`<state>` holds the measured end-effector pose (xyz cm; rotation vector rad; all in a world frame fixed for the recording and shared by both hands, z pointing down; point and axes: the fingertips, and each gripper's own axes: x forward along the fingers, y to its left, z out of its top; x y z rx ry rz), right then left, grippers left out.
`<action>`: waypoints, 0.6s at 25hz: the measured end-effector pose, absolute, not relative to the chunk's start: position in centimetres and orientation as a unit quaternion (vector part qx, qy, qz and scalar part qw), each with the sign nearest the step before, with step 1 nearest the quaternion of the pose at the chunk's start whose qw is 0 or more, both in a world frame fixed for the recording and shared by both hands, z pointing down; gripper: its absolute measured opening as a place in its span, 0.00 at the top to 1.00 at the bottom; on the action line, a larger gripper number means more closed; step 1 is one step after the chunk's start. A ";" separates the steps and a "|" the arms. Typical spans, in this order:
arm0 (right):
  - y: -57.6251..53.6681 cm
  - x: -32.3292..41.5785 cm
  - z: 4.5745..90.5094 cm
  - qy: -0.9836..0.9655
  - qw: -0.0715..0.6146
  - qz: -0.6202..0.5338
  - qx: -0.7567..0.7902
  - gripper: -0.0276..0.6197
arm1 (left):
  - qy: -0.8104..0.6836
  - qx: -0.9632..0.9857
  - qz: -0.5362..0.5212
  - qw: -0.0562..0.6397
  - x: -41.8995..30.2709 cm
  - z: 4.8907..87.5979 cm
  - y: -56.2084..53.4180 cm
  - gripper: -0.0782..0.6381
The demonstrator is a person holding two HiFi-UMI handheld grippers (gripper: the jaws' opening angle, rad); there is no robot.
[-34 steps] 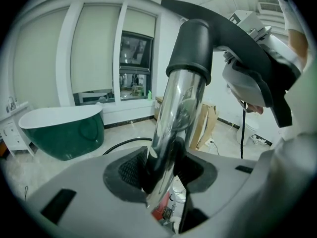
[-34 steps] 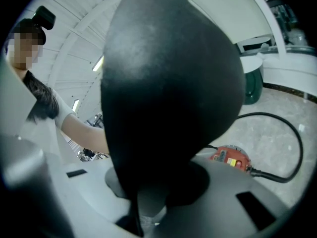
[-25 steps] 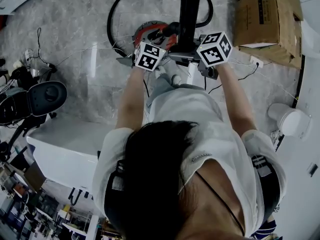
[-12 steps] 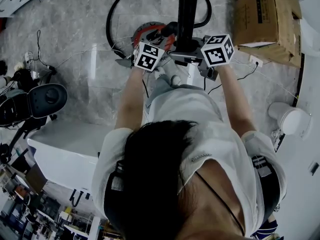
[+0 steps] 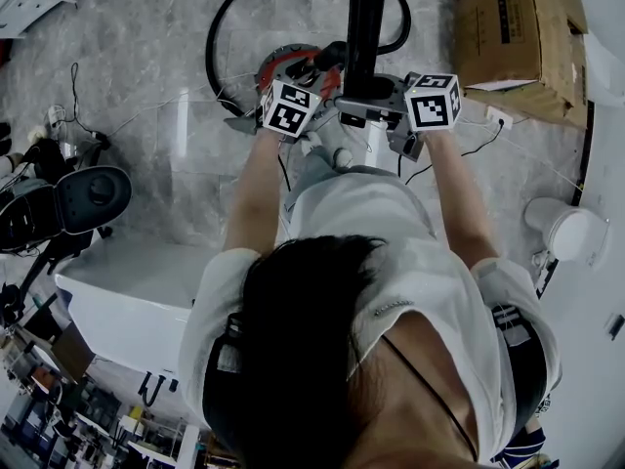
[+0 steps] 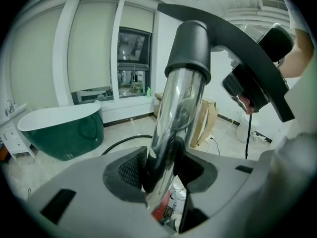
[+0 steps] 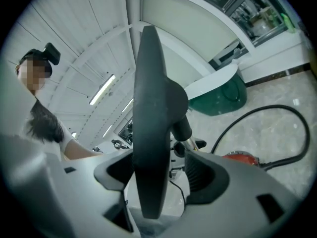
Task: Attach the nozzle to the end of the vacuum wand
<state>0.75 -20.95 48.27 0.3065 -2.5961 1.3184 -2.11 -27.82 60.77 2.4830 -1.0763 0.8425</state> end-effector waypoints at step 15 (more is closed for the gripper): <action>-22.2 2.9 48.2 -0.867 0.041 0.448 0.215 0.44 | -0.386 0.854 0.318 0.142 -2.7 61.3 -27.9 0.67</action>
